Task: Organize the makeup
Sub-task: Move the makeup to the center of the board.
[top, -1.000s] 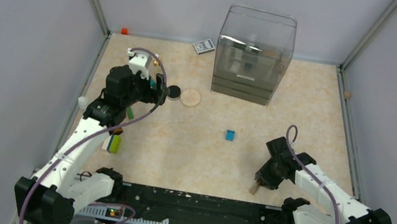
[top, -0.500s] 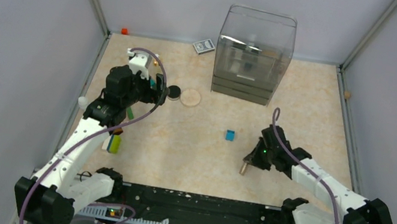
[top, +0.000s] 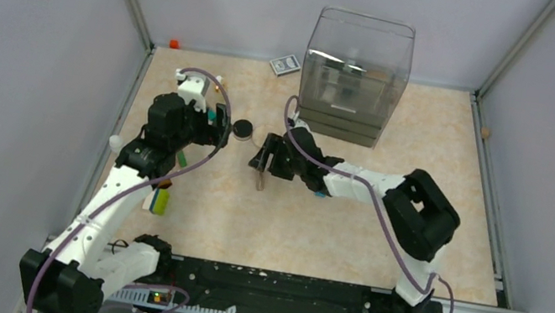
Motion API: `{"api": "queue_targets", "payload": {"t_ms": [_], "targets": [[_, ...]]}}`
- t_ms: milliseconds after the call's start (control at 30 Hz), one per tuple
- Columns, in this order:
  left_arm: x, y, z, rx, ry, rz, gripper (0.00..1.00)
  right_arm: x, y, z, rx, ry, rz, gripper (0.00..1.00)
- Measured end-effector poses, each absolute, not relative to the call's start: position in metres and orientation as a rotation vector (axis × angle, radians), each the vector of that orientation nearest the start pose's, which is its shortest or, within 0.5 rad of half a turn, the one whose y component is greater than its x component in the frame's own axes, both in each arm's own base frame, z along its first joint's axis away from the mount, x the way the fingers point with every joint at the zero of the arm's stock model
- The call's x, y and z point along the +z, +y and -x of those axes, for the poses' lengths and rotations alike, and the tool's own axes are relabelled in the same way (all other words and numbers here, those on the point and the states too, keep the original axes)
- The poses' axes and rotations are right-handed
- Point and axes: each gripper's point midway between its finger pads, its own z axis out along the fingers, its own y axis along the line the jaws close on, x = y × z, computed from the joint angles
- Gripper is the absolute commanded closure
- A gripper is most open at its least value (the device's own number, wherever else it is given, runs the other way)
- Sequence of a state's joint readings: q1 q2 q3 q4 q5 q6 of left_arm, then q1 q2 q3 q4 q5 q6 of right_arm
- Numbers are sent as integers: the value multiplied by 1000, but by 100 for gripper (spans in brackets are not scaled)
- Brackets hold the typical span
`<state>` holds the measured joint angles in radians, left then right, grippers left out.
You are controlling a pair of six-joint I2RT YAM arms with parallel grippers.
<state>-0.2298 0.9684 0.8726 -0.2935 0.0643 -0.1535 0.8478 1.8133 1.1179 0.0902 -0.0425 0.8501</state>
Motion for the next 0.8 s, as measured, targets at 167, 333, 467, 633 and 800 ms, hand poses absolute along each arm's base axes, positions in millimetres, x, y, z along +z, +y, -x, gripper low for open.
{"api": "queue_targets", "payload": {"t_ms": [167, 333, 467, 633, 800], "targets": [[236, -91, -322, -301, 1964, -108, 1, 81, 412, -310, 975, 2362, -4, 28], [236, -91, -321, -301, 1966, -109, 1, 111, 397, -317, 971, 2271, -43, 28], [236, -91, -321, -301, 1968, -109, 1, 125, 355, -309, 941, 2219, -95, 28], [235, -91, -321, -302, 1969, -109, 1, 109, 305, -306, 864, 2217, -172, 28], [235, -90, -321, -299, 1969, -106, 1, 86, 284, -296, 770, 2271, -155, 28]]}}
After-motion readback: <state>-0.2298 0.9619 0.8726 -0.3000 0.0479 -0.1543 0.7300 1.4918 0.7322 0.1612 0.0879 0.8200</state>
